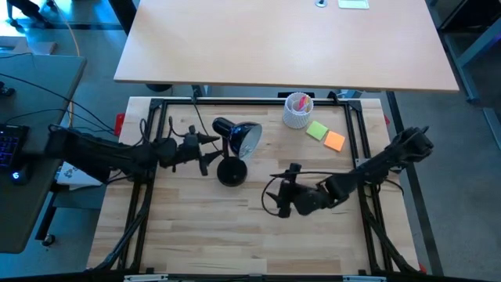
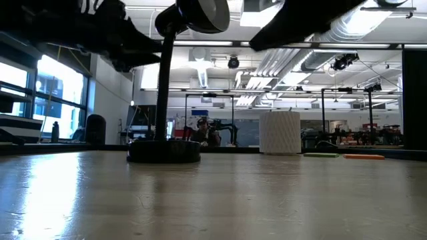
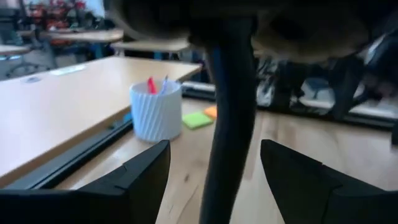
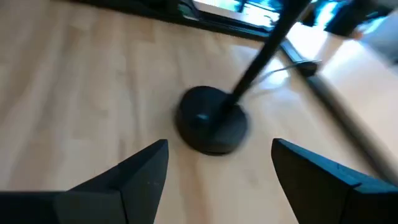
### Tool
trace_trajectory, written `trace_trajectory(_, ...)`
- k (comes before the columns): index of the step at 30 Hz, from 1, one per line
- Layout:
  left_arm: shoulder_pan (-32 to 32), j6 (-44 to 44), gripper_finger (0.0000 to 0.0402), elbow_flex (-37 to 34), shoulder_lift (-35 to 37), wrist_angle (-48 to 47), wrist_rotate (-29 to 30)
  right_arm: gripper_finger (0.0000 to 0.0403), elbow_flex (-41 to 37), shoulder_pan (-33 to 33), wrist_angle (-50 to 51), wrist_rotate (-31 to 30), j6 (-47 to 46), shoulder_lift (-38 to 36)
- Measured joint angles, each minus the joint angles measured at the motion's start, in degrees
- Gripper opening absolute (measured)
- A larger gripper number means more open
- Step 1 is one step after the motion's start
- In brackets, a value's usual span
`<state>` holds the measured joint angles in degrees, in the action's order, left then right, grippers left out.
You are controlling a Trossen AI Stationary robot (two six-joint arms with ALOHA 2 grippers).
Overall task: Screw lightbulb
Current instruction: Insert the lightbulb into the lamp
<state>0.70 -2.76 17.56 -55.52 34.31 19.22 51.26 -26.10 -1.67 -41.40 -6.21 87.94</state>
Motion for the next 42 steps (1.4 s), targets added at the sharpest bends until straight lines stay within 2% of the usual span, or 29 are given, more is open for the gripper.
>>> trace_trajectory(4,2.75,0.85,0.0246,0.75,-2.57,5.33,-5.87,0.0284,-8.76,4.38,-20.58,11.28,0.06,0.85)
trace_trajectory(6,4.17,0.85,0.0246,1.69,-3.27,5.56,-7.88,0.0284,-11.9,6.41,-28.81,14.29,-0.39,1.85)
trace_trajectory(9,5.85,1.12,0.0245,3.19,-4.23,5.48,-11.43,0.0284,-14.52,8.57,-34.48,15.7,-2.24,2.4)
trace_trajectory(13,7.31,1.31,0.0243,4.83,-4.4,4.87,-13.53,0.0284,-15.05,9.63,-34.64,15.95,-3.85,2.47)
trace_trajectory(17,7.66,2.11,0.0221,6.06,-4.26,1.59,-13.85,0.0284,-15.03,9.63,-35.06,16.36,-3.87,2.47)
trace_trajectory(29,7.62,6.11,0.007,6.6,-4.21,-0.1,-14.41,0.0284,-15.03,9.61,-35.06,16.4,-4.21,2.47)
trace_trajectory(42,6.57,15.43,0.0061,6.58,-4.25,-0.05,-14.16,0.0284,-15.03,9.61,-35.02,16.38,-4.27,2.47)
